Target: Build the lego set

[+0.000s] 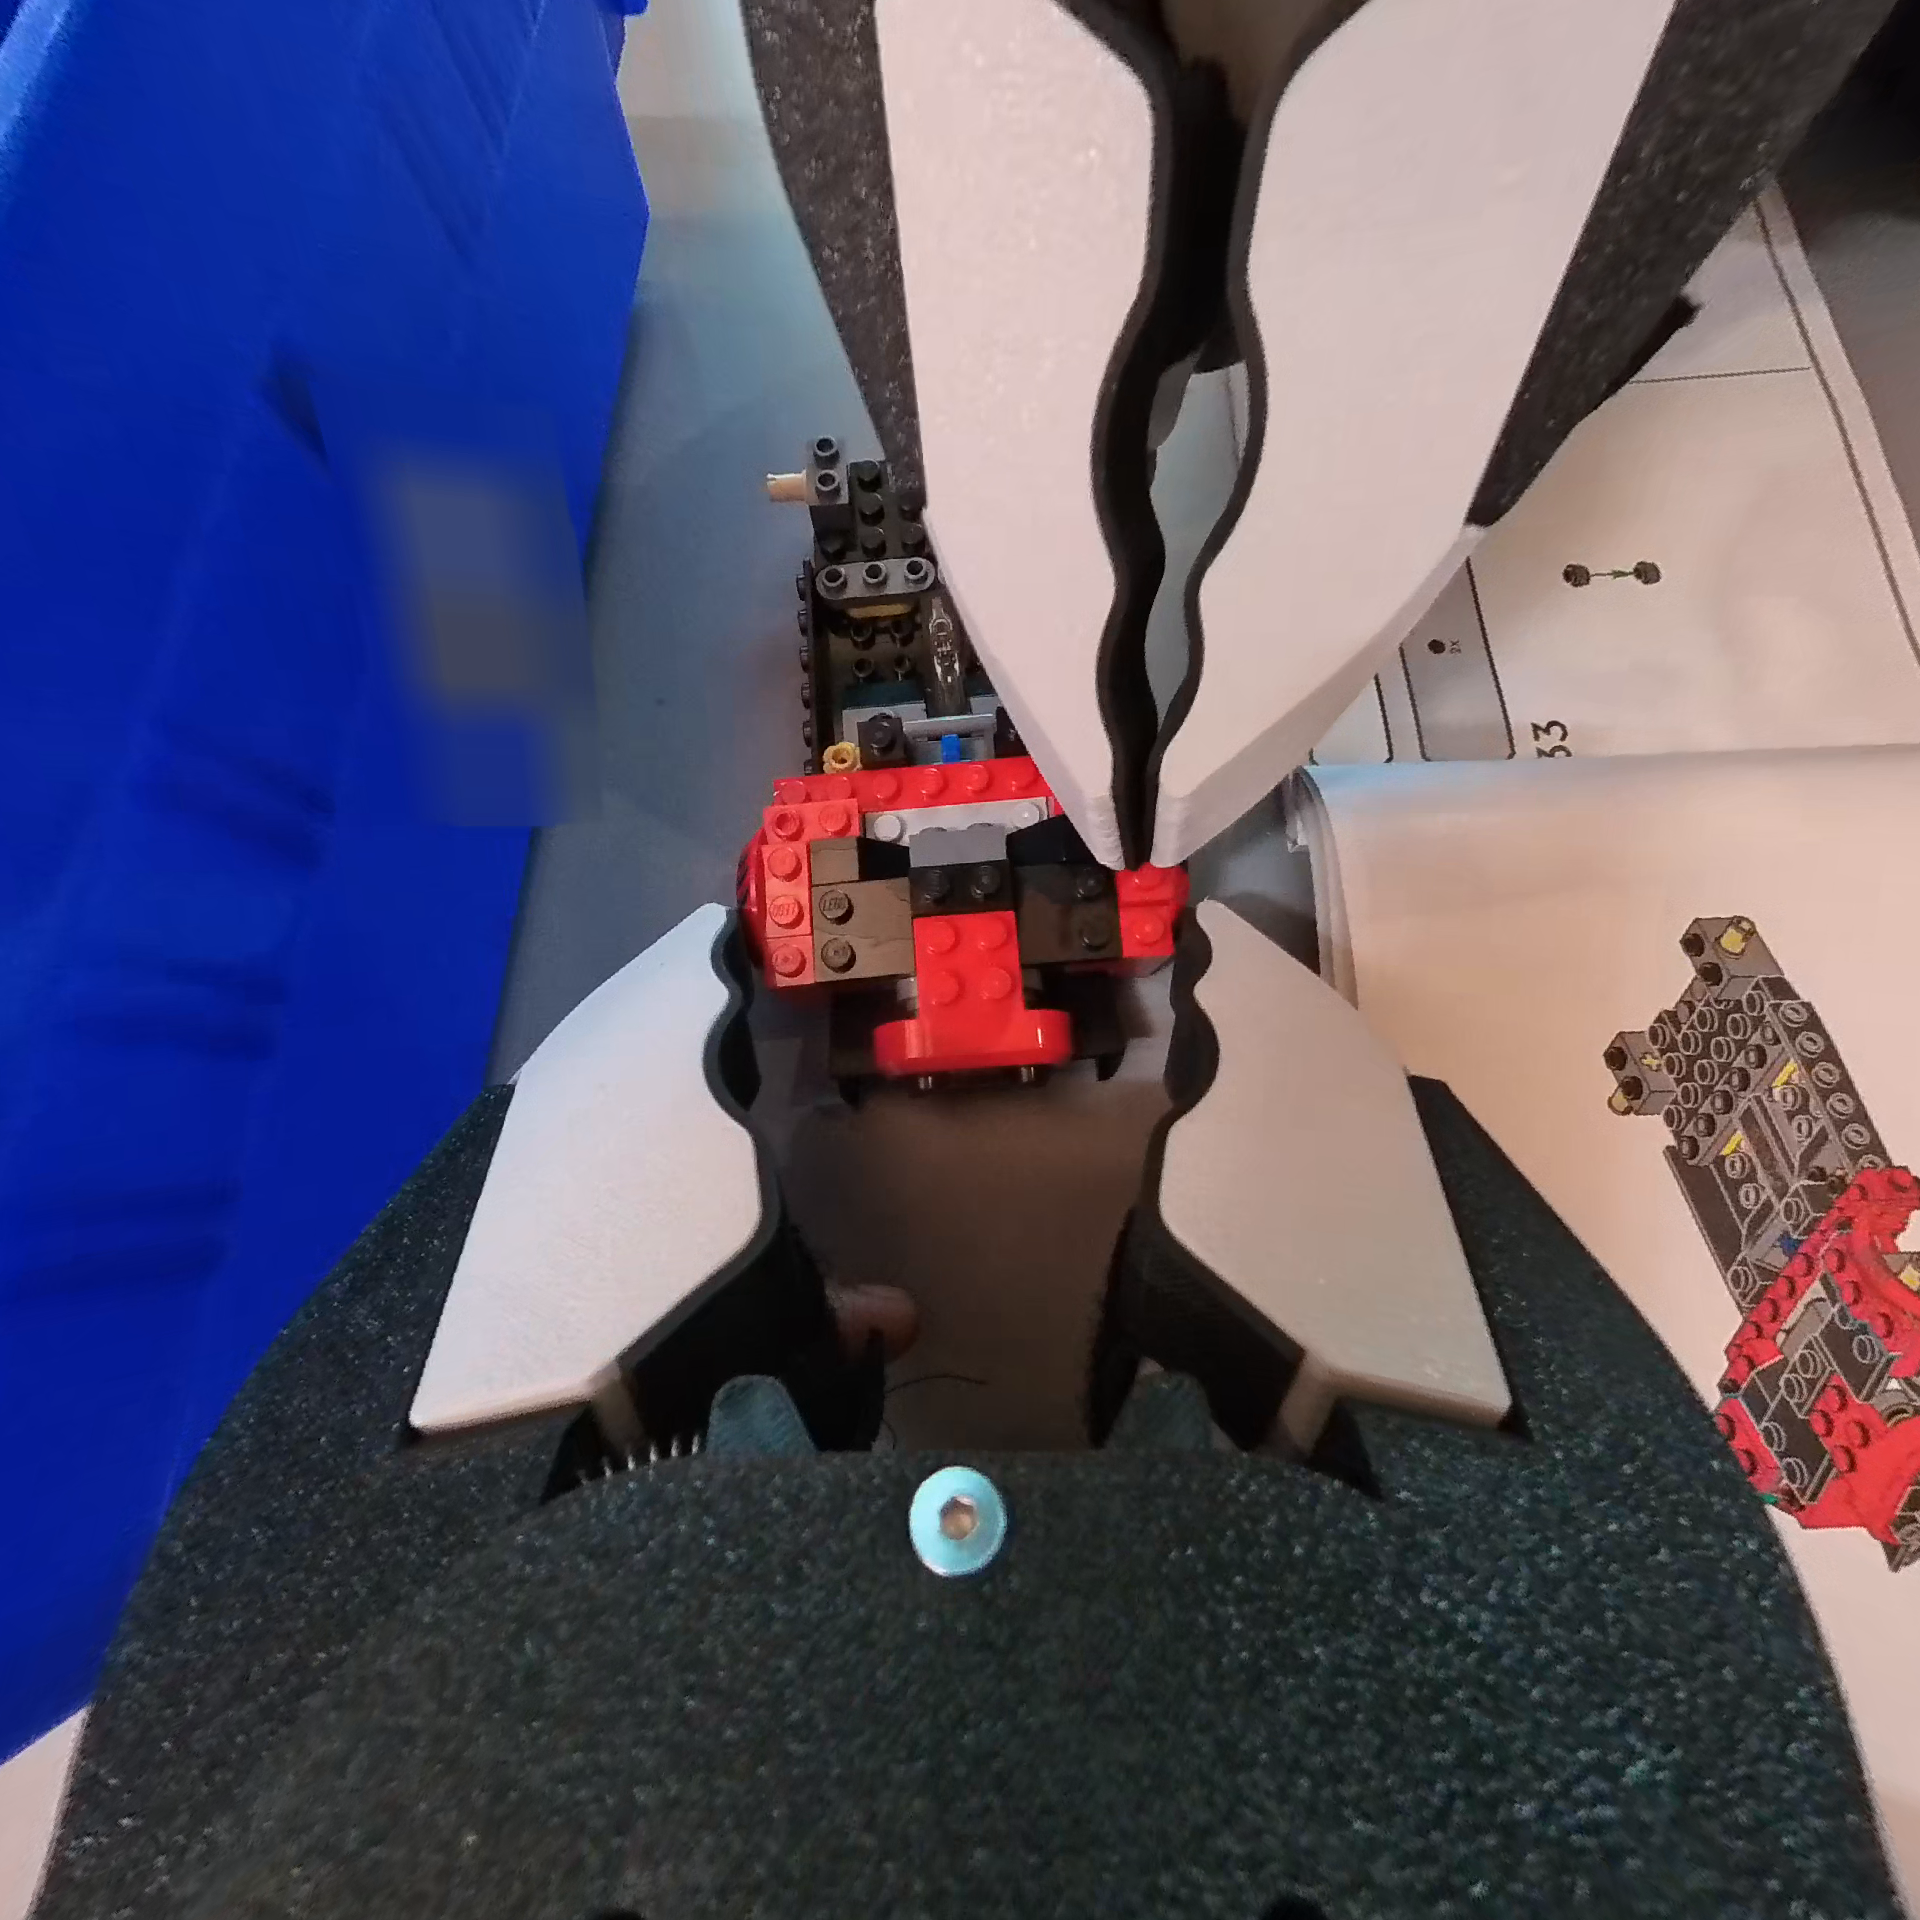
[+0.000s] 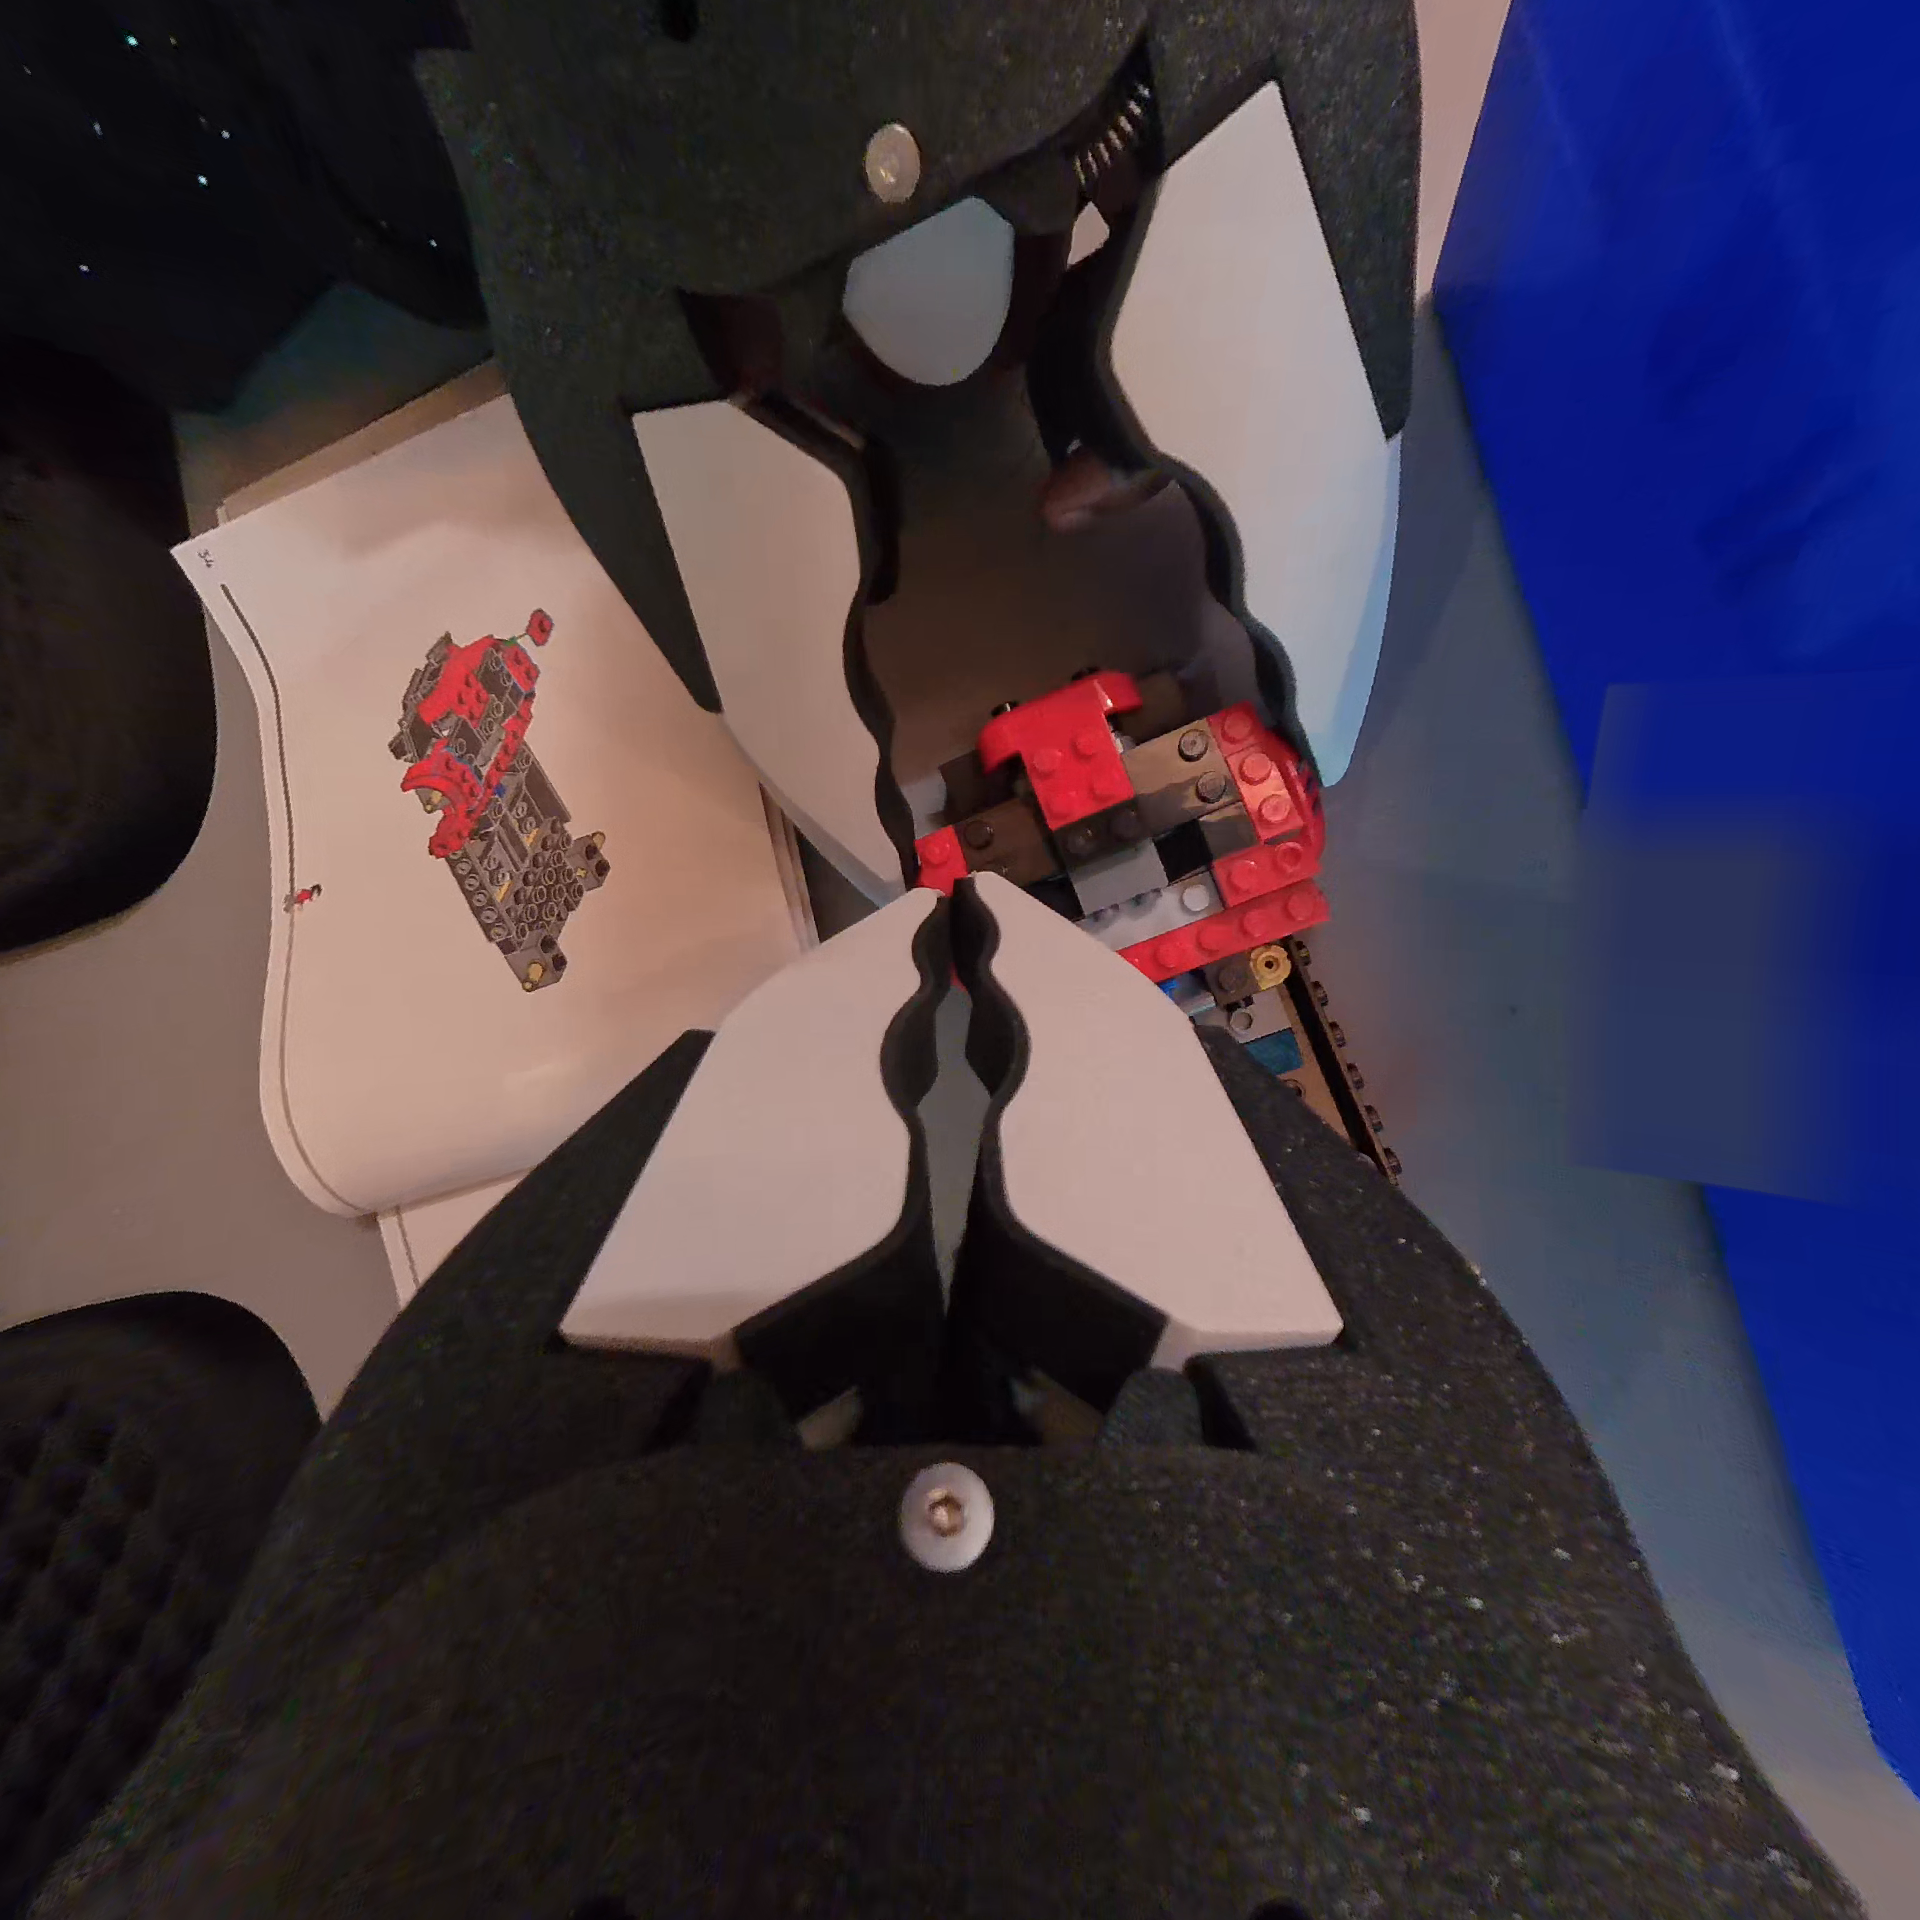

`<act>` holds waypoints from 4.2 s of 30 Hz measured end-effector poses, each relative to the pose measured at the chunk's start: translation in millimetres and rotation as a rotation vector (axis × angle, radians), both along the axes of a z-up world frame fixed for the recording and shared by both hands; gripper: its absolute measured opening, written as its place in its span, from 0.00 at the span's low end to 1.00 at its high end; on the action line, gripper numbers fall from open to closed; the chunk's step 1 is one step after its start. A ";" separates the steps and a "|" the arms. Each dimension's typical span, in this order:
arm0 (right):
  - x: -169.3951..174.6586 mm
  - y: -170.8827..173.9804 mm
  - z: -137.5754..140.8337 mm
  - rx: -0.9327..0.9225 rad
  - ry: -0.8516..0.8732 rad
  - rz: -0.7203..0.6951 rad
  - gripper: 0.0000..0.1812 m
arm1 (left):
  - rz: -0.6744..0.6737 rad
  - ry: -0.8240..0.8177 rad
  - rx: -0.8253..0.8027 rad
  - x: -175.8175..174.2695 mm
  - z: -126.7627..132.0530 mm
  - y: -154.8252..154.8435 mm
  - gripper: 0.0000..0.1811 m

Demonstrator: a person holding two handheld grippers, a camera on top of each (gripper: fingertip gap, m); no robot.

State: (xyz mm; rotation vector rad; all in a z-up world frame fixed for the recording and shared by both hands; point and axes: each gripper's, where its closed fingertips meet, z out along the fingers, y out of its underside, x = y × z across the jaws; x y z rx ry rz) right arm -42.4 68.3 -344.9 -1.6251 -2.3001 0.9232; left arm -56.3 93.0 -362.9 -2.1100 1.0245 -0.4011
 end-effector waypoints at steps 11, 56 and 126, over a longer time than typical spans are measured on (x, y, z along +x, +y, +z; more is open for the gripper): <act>0.5 0.4 -0.3 0.095 -0.074 0.031 0.00 | -0.001 0.011 -0.004 -0.3 -0.4 0.2 0.43; -44.1 -15.0 41.0 0.094 0.181 0.250 0.04 | 0.669 -0.199 0.322 -54.3 140.2 -65.2 0.41; -35.0 41.3 2.5 0.346 -0.040 0.243 0.00 | 0.122 -0.006 -0.004 0.8 -3.7 -1.8 0.42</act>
